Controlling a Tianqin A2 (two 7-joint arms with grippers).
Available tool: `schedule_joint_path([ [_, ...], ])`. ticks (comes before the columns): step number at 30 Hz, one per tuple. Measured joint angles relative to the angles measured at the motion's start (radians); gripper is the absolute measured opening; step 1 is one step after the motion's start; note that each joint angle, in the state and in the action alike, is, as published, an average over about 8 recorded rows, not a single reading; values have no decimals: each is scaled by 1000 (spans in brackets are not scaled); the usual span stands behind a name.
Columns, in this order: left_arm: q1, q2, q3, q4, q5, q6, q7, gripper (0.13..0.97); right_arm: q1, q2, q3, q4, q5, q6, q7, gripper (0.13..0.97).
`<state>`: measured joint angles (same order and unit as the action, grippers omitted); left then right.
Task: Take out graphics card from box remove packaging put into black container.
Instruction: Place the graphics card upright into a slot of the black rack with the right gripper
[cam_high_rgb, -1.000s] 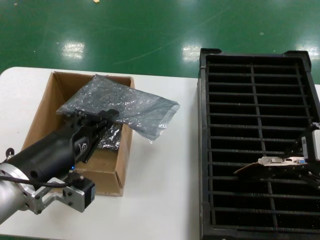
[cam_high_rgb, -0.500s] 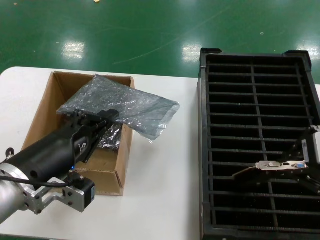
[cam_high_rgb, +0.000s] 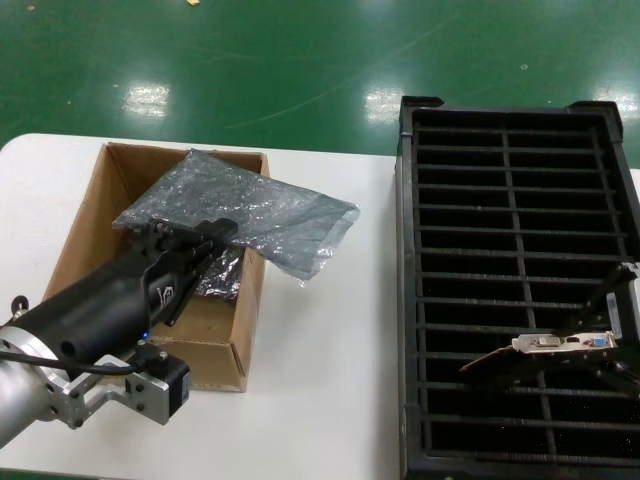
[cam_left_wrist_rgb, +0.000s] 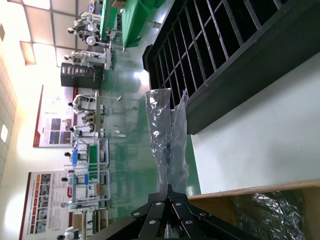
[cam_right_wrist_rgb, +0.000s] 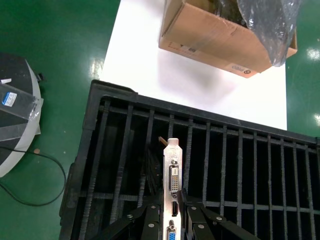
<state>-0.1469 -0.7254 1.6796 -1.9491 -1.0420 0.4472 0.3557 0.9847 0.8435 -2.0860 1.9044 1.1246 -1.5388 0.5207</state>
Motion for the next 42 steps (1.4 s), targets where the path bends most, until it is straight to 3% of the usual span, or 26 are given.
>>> schedule_joint_path([
  [42, 0, 0, 0, 0, 0, 0, 0, 140, 16, -123, -116, -73, -149, 9, -29, 187],
])
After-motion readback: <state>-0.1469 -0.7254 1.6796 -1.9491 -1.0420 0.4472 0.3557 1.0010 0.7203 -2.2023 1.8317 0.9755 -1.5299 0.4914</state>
